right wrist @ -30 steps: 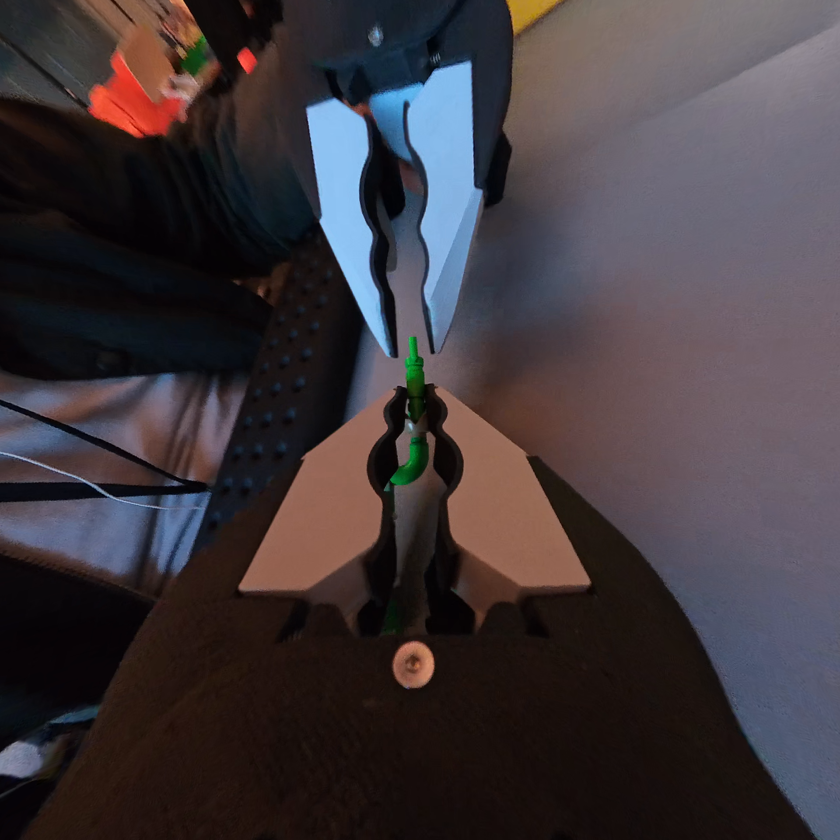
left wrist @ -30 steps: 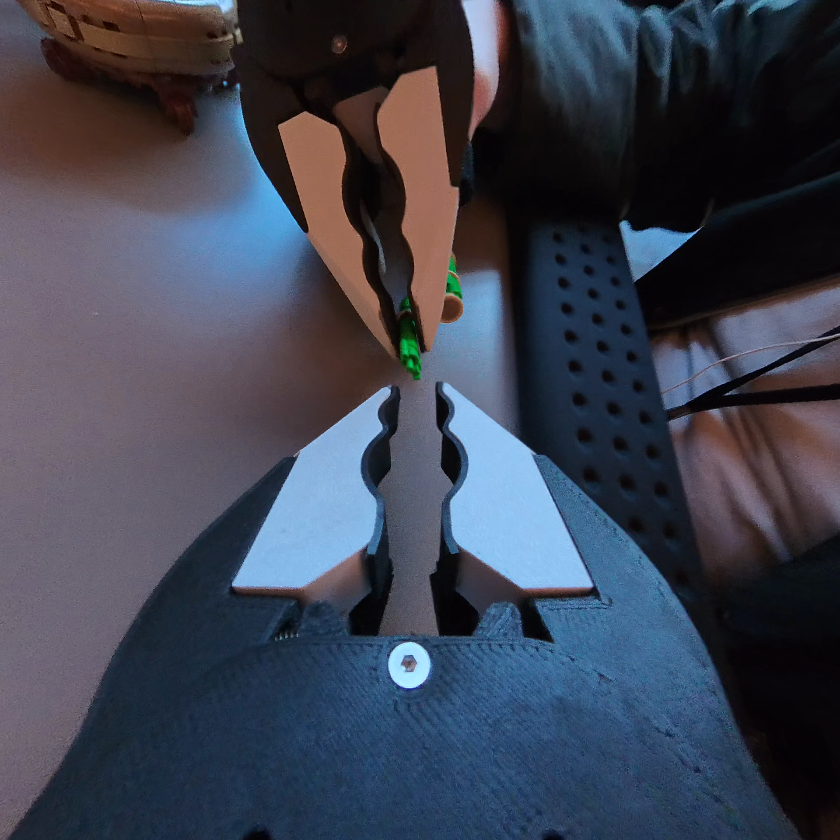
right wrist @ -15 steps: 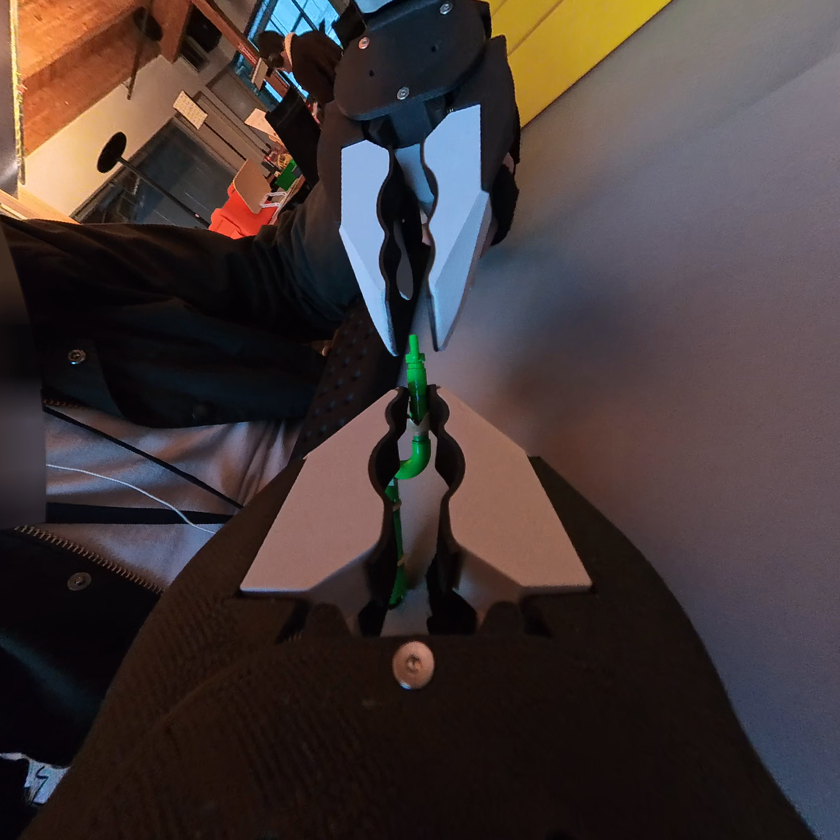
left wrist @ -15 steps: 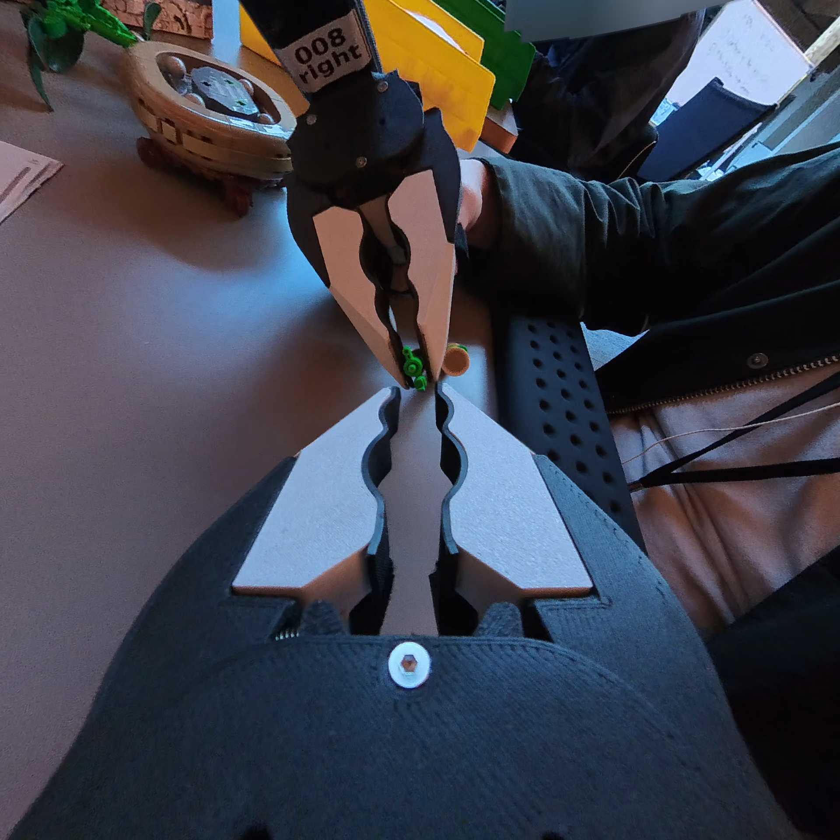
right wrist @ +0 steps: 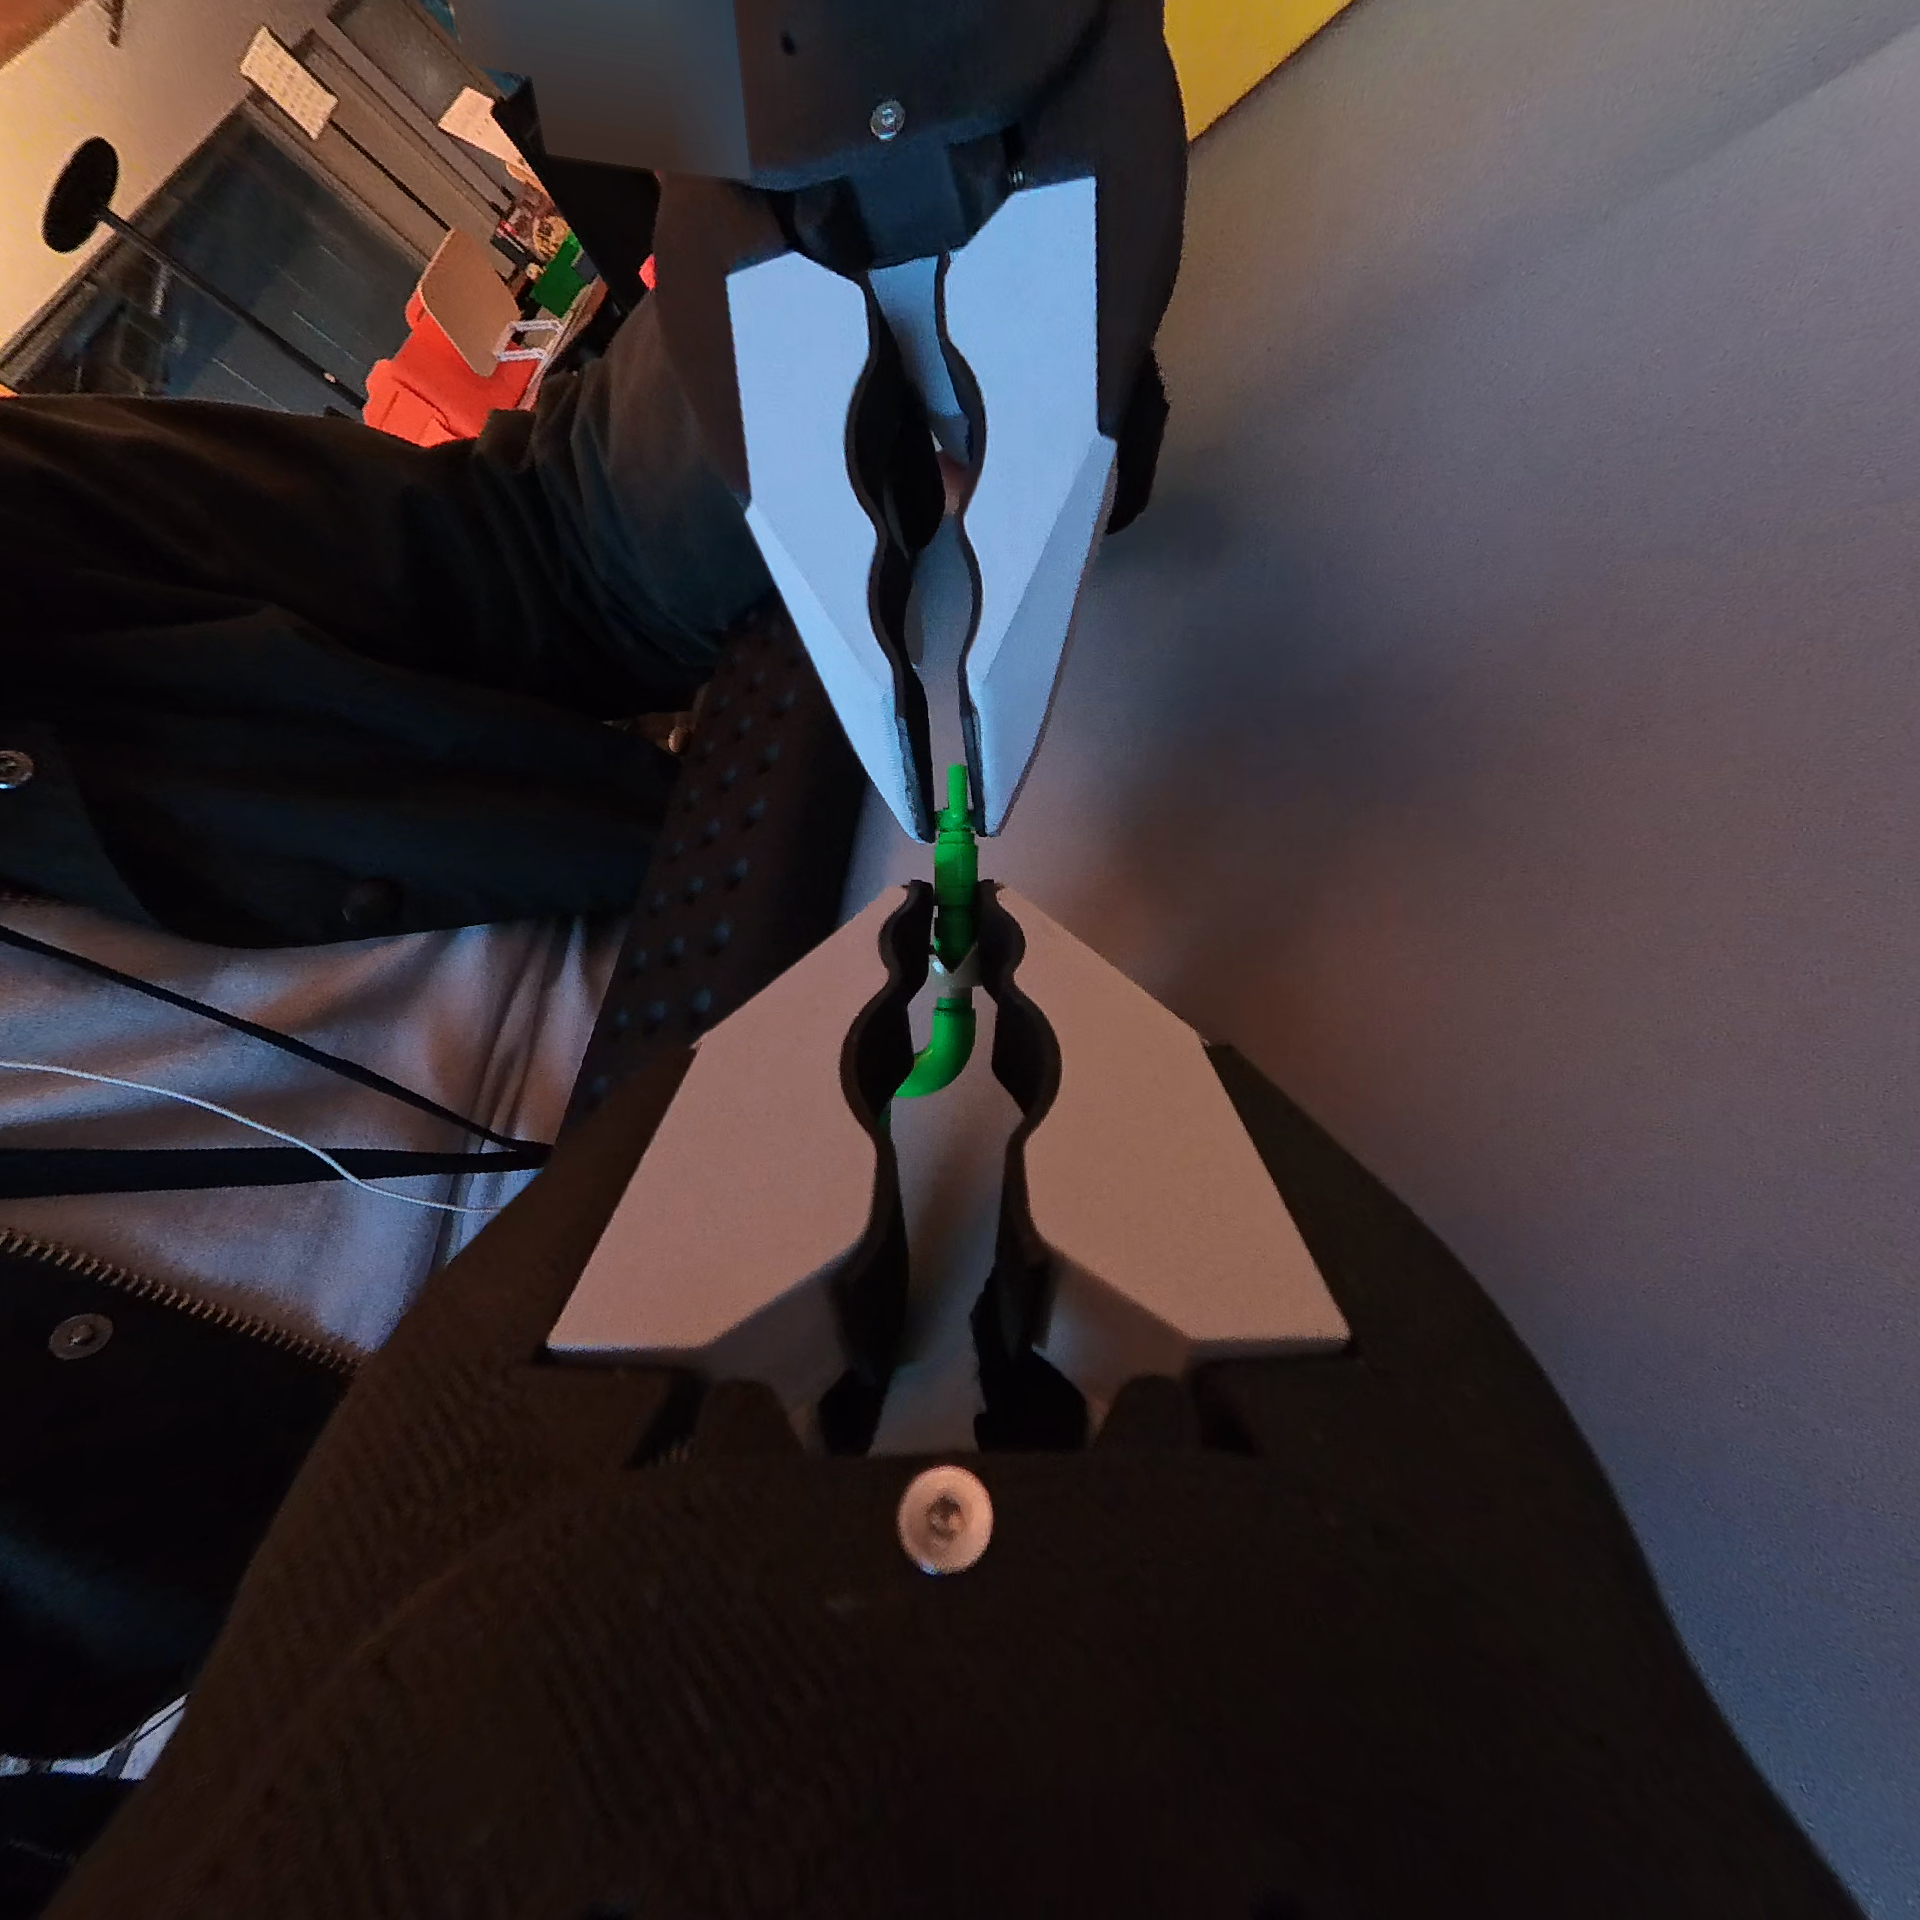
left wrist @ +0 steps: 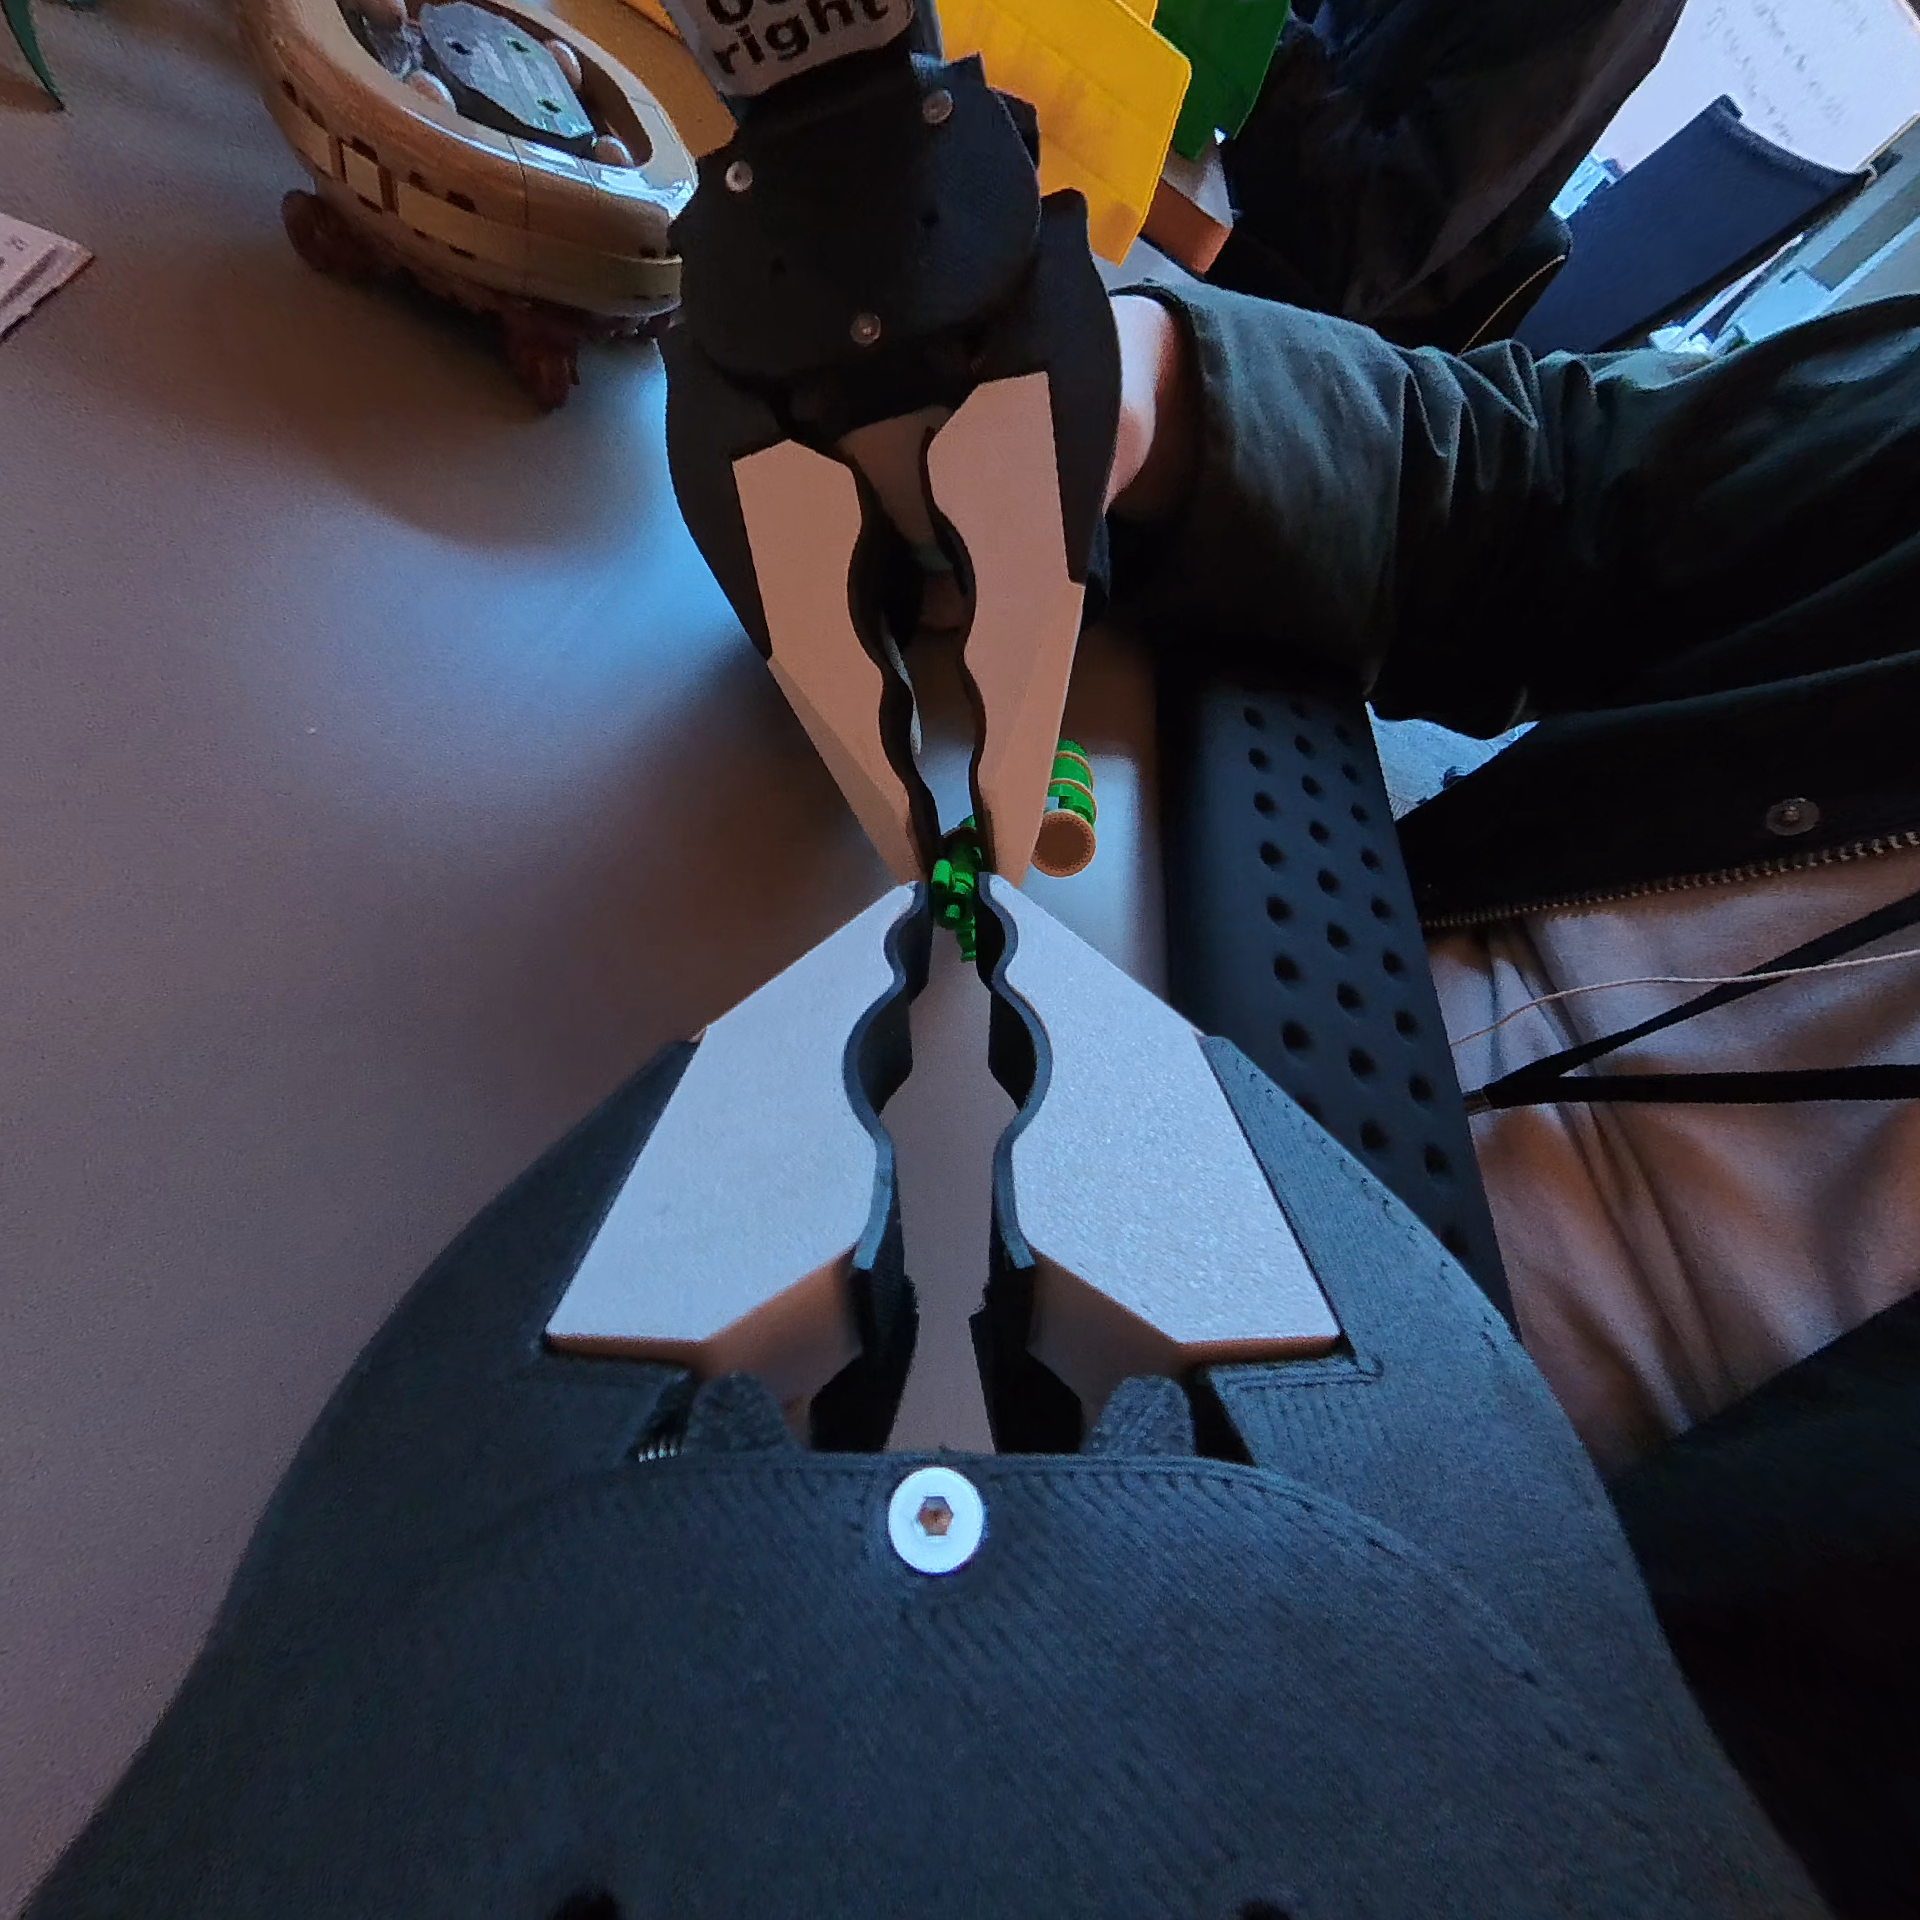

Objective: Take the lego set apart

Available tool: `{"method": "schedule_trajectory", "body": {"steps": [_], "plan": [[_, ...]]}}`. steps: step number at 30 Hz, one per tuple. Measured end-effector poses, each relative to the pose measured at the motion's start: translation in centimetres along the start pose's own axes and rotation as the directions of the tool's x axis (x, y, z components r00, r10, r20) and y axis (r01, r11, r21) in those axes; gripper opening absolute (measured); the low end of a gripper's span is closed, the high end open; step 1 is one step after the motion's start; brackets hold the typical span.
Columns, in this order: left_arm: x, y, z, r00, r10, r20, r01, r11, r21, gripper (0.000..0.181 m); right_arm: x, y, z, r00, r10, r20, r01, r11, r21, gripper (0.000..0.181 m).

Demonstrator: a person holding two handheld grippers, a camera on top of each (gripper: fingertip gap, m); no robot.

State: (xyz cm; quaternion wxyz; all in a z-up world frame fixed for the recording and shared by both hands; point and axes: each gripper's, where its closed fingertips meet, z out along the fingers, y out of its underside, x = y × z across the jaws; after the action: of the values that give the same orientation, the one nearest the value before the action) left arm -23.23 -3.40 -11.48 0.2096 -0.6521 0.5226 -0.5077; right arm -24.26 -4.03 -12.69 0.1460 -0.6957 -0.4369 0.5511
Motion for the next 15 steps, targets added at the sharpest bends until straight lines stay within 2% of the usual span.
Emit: {"method": "schedule_trajectory", "body": {"steps": [5,15], "plan": [[0.1,0.5,0.0,0.997,0.069,0.019,-0.068,0.997,-0.045,0.006,0.0,0.2,0.2,1.000,0.009,0.004,-0.009,1.000,-0.021,0.007],[0.6,1.9,0.1,0.998,0.041,-0.041,-0.044,0.994,-0.100,0.006,-0.2,1.2,1.0,1.000,0.016,-0.004,-0.016,0.997,-0.077,0.008]]}}
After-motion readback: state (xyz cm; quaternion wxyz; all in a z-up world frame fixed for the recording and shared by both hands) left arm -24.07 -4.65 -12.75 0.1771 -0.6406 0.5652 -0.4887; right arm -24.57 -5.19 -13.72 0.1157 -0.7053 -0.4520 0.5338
